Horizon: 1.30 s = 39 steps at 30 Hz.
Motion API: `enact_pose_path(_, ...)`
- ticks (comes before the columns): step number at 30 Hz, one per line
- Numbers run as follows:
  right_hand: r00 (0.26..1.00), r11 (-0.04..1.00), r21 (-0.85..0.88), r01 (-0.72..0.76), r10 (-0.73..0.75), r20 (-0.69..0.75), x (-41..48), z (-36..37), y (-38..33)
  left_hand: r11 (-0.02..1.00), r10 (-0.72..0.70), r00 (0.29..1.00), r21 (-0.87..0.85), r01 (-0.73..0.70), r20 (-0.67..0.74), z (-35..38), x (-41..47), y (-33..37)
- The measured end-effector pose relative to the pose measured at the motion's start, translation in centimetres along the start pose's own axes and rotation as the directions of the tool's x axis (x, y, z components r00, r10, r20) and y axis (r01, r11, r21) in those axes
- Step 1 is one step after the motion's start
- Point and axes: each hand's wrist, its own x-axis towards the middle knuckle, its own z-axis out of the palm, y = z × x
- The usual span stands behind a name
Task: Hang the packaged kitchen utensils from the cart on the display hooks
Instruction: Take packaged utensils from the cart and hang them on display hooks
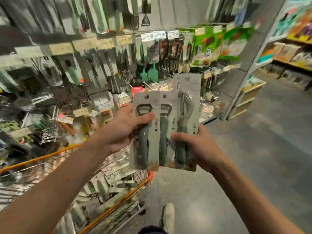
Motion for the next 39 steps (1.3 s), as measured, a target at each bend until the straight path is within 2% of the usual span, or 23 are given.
enact_pose_path(5, 0.993, 0.991, -0.093, 0.093, -0.099, -0.057, 5.9, -5.5, -3.4, 0.999, 0.011, 0.997, 0.051, -0.015, 0.08, 4.9, 8.1, 1.4)
enact_pose_path(8, 0.987, 0.977, -0.15, 0.151, -0.158, -0.035, 10.6, -8.2, -5.9, 0.994, 0.011, 0.995, 0.103, -0.021, 0.102, 7.5, 13.5, 2.7)
enact_pose_path(13, 0.981, 0.965, -0.175, 0.195, -0.196, 0.015, 18.3, -13.0, -11.2, 0.995, 0.035, 0.998, 0.096, -0.04, 0.057, 10.8, 22.9, 5.7)
enact_pose_path(18, 0.958, 0.949, -0.154, 0.276, -0.284, -0.03, 25.3, -18.6, -16.0, 0.992, 0.125, 0.992, 0.035, -0.125, 0.014, 15.3, 31.8, 8.8)
enact_pose_path(25, 0.93, 0.923, -0.162, 0.35, -0.362, -0.057, 33.8, -26.3, -21.5, 0.966, 0.247, 0.968, 0.092, -0.243, -0.042, 22.1, 43.2, 11.4)
enact_pose_path(30, 0.926, 0.919, -0.118, 0.377, -0.378, 0.008, 39.8, -32.0, -25.4, 0.942, 0.327, 0.933, 0.124, -0.311, -0.149, 27.1, 51.9, 12.7)
enact_pose_path(35, 0.913, 0.899, -0.159, 0.408, -0.399, 0.086, 45.4, -38.6, -29.9, 0.924, 0.371, 0.907, 0.174, -0.34, -0.201, 31.8, 58.3, 15.1)
enact_pose_path(39, 0.891, 0.853, -0.26, 0.453, -0.434, 0.129, 49.5, -42.5, -33.3, 0.881, 0.447, 0.863, 0.286, -0.378, -0.236, 33.8, 62.3, 17.5)
